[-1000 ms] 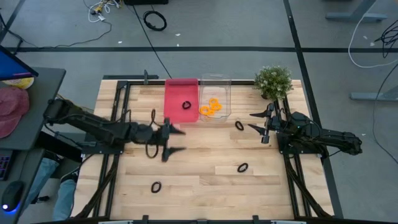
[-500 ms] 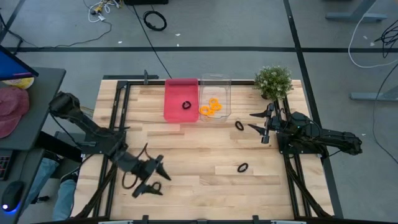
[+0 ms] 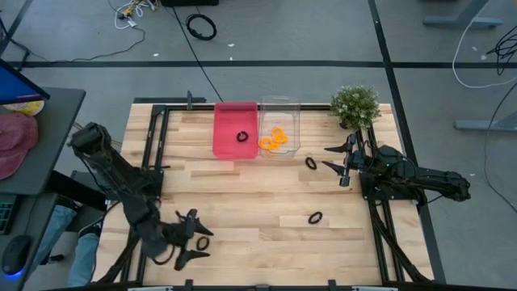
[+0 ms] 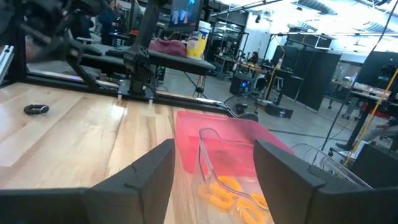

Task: Sort spring keychains
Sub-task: Put the black spring keychain into the red bin

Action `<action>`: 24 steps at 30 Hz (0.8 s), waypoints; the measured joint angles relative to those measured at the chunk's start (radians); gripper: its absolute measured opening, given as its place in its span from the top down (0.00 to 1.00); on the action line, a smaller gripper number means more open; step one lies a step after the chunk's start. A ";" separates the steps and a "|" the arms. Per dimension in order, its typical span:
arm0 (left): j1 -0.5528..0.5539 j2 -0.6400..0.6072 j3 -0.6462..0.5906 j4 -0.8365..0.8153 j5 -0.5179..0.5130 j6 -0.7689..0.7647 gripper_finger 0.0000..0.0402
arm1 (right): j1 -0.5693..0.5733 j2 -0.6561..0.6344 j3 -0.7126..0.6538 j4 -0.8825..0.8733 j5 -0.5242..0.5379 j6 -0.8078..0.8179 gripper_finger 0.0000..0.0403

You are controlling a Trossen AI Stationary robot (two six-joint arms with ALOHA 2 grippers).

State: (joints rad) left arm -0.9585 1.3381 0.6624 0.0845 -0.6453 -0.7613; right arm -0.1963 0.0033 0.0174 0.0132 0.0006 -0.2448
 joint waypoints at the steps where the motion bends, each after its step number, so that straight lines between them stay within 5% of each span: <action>1: 0.006 0.038 0.046 -0.100 0.026 -0.047 0.21 | 0.000 0.000 0.000 0.000 0.000 0.000 0.45; 6: 0.045 0.237 0.352 -0.721 0.151 -0.284 0.21 | 0.000 0.000 0.000 0.000 0.000 0.000 0.45; 9: 0.060 0.353 0.470 -0.929 0.201 -0.358 0.21 | 0.000 0.000 0.000 0.000 0.000 0.000 0.45; 16: 0.116 0.468 0.515 -0.978 0.372 -0.326 0.21 | 0.000 0.000 0.000 0.000 0.000 0.000 0.45; 24: 0.197 0.464 0.376 -0.860 0.370 -0.396 0.21 | 0.000 0.000 0.000 0.000 0.000 0.000 0.45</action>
State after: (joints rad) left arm -0.7612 1.8020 1.0382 -0.7757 -0.2749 -1.1572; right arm -0.1965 0.0032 0.0174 0.0135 0.0003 -0.2451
